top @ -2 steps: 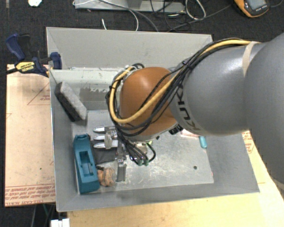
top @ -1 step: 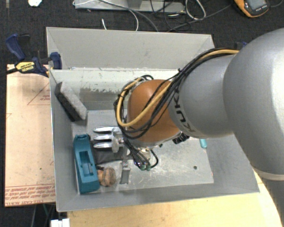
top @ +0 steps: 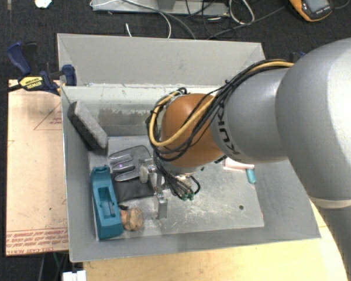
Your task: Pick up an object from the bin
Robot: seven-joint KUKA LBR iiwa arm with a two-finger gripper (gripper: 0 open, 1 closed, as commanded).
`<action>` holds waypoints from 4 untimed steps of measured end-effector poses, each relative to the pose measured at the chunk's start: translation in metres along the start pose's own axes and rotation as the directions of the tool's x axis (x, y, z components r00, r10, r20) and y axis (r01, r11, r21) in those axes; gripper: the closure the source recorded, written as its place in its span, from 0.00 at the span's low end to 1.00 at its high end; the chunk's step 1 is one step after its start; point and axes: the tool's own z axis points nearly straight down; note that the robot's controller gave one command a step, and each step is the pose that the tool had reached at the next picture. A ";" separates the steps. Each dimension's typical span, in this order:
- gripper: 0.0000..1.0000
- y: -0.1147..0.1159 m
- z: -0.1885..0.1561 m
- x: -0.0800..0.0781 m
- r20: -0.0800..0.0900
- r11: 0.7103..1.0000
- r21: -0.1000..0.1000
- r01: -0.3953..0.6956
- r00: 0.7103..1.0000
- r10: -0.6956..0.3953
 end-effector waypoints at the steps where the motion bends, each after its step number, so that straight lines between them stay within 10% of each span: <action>1: 0.00 -0.013 0.002 0.005 -0.007 0.988 0.001 -0.154 0.988 0.154; 2: 0.00 -0.009 0.002 -0.001 -0.003 0.956 0.001 -0.295 0.956 0.295; 3: 0.00 0.007 -0.001 0.005 -0.005 0.998 0.000 -0.064 0.998 0.064; 4: 1.00 0.023 0.004 -0.002 -0.005 0.994 0.000 -0.109 0.994 0.109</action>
Offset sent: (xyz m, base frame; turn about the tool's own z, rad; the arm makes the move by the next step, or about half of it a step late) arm 0.0095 0.0011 -0.0017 -0.0753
